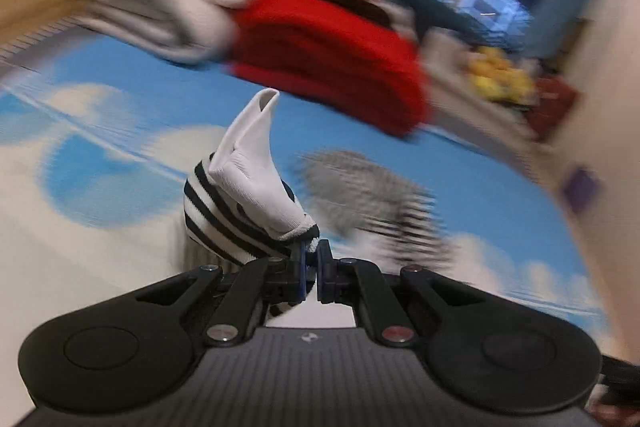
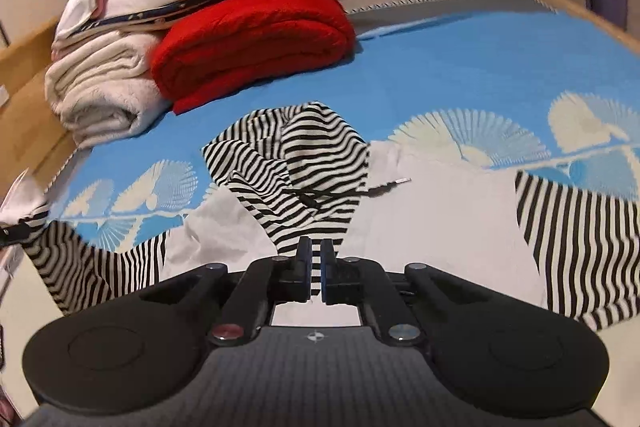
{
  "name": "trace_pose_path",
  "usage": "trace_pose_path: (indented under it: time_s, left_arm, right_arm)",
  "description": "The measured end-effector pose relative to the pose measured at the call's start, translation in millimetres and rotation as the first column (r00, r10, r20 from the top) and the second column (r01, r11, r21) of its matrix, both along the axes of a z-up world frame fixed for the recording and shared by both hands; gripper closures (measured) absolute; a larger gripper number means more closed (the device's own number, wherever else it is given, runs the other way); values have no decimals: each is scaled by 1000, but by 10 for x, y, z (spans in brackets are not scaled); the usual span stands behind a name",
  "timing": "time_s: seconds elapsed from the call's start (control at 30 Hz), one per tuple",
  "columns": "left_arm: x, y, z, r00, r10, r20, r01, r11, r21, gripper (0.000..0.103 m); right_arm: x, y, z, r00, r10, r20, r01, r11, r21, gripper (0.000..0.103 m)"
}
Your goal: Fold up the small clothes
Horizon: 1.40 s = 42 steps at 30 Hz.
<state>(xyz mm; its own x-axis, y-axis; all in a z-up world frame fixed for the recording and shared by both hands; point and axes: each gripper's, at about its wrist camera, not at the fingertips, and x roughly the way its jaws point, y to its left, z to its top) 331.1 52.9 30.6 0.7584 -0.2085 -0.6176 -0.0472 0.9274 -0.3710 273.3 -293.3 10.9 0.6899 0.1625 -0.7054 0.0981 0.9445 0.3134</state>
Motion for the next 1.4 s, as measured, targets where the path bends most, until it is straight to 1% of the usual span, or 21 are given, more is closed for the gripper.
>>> trace_pose_path:
  time_s: [0.03, 0.1, 0.17, 0.2, 0.23, 0.3, 0.4, 0.5, 0.57, 0.7, 0.8, 0.83, 0.93, 0.97, 1.03, 1.1, 1.17, 1.2, 1.27, 1.33, 1.4]
  left_arm:
    - [20, -213, -52, 998, -56, 1, 56, 998, -36, 98]
    - [108, -667, -237, 978, -209, -28, 205, 973, -105, 97]
    - [230, -1041, -481, 927, -362, -101, 345, 926, -153, 88]
    - [266, -1143, -575, 917, -375, -136, 358, 924, -133, 81]
    - [294, -1169, -625, 918, -366, -152, 353, 930, -106, 79]
    - [378, -1073, -671, 935, -318, -158, 310, 948, -74, 79]
    - [490, -857, -697, 966, -197, -165, 201, 980, 6, 78]
    - [547, -722, -726, 975, -109, -194, 128, 987, 92, 78]
    - [604, -590, -766, 976, -76, -202, 97, 991, 97, 78]
    - [588, -464, -747, 977, -66, -202, 87, 992, 95, 78]
    - [554, -393, -738, 976, -67, -208, 90, 991, 99, 78]
    - [515, -342, -700, 975, -70, -211, 93, 991, 101, 78]
    - [498, -325, -674, 974, -72, -217, 98, 989, 115, 78]
    - [505, -314, -665, 974, -69, -215, 96, 989, 116, 78]
    - [525, -302, -662, 975, -64, -213, 90, 990, 112, 78]
    - [537, -298, -656, 975, -64, -211, 89, 990, 110, 78]
    - [532, -293, -642, 976, -67, -208, 92, 989, 112, 78]
    - [527, -297, -639, 975, -70, -209, 95, 989, 116, 78]
    - [520, -313, -649, 973, -81, -216, 111, 985, 133, 78]
    - [523, -340, -680, 969, -90, -231, 131, 977, 167, 78]
    - [532, -344, -725, 964, -85, -250, 135, 973, 188, 78]
  right_arm:
    - [7, -27, -26, 1000, -10, -13, 10, 1000, 8, 99]
    - [30, -88, -97, 999, -24, -48, 26, 999, 44, 98]
    - [58, -125, -176, 996, -29, -81, 35, 996, 76, 96]
    - [76, -132, -219, 994, -29, -101, 38, 995, 88, 95]
    - [91, -134, -259, 993, -31, -118, 43, 995, 94, 95]
    - [135, -127, -335, 988, -39, -151, 56, 992, 111, 91]
    - [218, -95, -445, 981, -42, -188, 70, 987, 145, 88]
    - [294, -42, -611, 968, -64, -241, 97, 987, 131, 73]
    - [338, -18, -754, 951, -93, -294, 125, 988, 94, 63]
    - [431, -58, -1096, 920, -141, -366, 172, 984, 52, 61]
    - [458, -109, -1241, 920, -148, -363, 195, 976, 95, 61]
    - [469, -93, -1249, 923, -140, -358, 185, 978, 94, 65]
    - [492, 18, -1158, 946, -109, -305, 130, 990, 49, 98]
    - [486, 41, -1089, 953, -119, -278, 135, 990, 40, 98]
    - [474, 50, -858, 968, -145, -207, 164, 983, 79, 98]
    - [435, 42, -508, 985, -156, -74, 164, 979, 116, 98]
    - [364, -1, -168, 981, -180, 69, 174, 981, 90, 98]
    - [332, -43, -85, 974, -202, 101, 196, 978, 63, 98]
    - [312, -188, -96, 956, -283, 70, 283, 959, 10, 98]
    - [358, -385, -361, 924, -376, -68, 374, 926, -53, 98]
    - [366, -550, -654, 874, -445, -194, 438, 895, -80, 98]
